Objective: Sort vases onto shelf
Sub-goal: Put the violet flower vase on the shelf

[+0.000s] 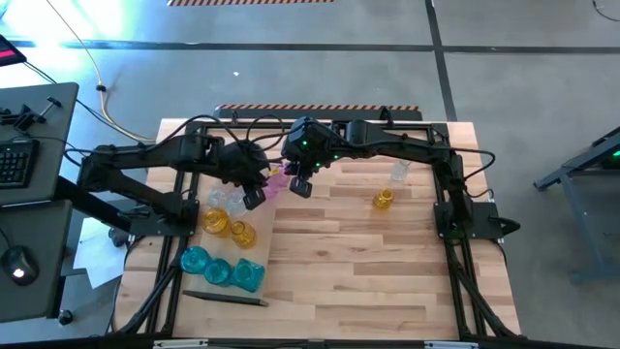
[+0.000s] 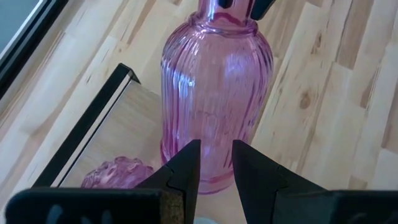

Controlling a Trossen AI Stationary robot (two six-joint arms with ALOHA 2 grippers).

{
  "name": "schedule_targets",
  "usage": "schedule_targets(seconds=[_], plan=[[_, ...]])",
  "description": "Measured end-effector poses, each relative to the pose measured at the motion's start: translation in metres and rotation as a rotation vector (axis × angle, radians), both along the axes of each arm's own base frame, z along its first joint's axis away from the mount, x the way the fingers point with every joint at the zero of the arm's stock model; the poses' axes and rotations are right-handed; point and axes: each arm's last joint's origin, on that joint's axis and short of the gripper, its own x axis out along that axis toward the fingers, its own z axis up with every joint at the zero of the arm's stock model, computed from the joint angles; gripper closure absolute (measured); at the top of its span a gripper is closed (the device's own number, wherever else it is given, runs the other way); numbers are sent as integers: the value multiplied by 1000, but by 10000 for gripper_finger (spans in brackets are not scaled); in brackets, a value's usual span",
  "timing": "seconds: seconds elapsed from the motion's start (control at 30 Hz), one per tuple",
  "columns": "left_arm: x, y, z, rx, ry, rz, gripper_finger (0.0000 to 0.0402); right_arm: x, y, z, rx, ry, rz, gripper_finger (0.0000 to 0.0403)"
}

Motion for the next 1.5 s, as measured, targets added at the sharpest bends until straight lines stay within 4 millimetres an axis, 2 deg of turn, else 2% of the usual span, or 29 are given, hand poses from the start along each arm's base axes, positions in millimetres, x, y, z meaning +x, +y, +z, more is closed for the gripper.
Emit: schedule_targets(seconds=[0.37, 0.63, 0.9, 1.5], plan=[[0, 0, -7, -23, 70, 7, 314, 3, 0, -1, 0, -11, 7, 402], [-2, 0, -9, -27, 102, 12, 314, 16, -1, -14, 23, -23, 30, 402], [-2, -1, -22, -37, 106, 32, 314, 16, -1, -12, 18, -24, 35, 402], [1, -1, -23, -26, 88, 32, 314, 18, -4, -10, 2, -54, 28, 402]])
